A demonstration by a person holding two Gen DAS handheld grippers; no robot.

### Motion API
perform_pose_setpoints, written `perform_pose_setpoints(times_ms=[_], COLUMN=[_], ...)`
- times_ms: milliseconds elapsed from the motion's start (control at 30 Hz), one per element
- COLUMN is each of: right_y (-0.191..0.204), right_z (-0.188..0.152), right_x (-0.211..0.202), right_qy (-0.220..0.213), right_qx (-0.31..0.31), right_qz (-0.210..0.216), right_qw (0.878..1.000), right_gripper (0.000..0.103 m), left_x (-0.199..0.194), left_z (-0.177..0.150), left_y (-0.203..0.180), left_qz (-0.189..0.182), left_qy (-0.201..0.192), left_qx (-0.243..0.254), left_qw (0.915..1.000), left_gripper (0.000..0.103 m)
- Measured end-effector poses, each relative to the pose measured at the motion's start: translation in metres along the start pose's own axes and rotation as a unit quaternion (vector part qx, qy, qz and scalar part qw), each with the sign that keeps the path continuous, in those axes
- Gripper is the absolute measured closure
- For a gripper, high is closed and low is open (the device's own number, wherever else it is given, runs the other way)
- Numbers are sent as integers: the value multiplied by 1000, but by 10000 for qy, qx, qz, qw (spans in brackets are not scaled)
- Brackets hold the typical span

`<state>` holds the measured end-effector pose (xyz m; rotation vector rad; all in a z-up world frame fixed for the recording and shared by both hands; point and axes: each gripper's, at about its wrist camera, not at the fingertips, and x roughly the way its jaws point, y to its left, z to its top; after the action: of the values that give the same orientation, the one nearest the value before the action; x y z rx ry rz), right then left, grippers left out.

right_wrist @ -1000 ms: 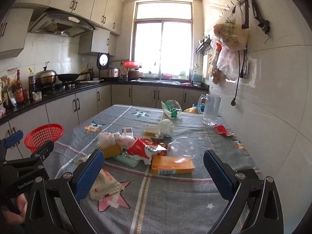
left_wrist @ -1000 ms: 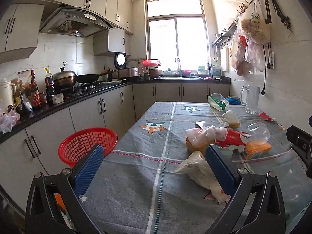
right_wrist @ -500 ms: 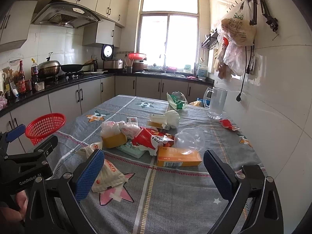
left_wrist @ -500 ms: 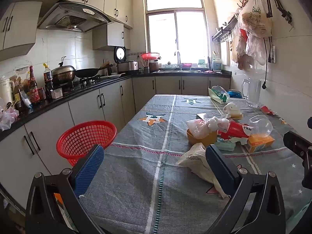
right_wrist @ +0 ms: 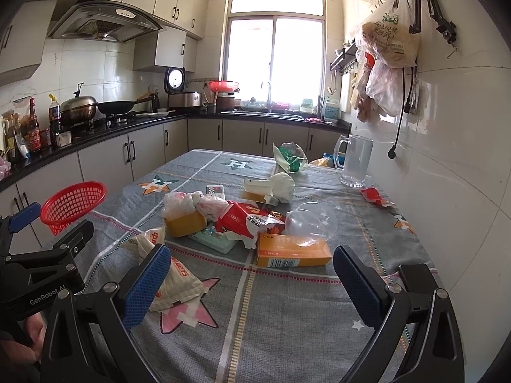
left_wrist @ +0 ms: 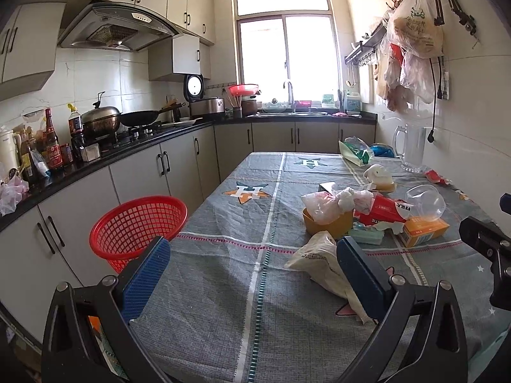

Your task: Collect trash

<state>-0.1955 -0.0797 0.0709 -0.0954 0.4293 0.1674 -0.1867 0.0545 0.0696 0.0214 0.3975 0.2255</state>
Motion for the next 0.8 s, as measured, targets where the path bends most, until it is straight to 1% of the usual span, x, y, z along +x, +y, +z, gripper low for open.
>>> perform_pose_setpoints(times_ms=[600,700,800], right_y=[-2,-11,-22], right_z=[-2,-2,-2], right_x=[8,10,14], right_qy=[144,185,266], right_qx=[66,203,414], right_qz=[20,28,58], right_qw=[9999,9996,9988], right_gripper=[0,0,0], left_x=[8,11,18], left_z=[-1,-1,-2], left_y=[-1,-1,-1], left_qz=[-62,-145,-440], left_qy=[145,242,506], left_qx=[11,-3,-2], left_qw=[9999,9996,9978], left_gripper=[0,0,0])
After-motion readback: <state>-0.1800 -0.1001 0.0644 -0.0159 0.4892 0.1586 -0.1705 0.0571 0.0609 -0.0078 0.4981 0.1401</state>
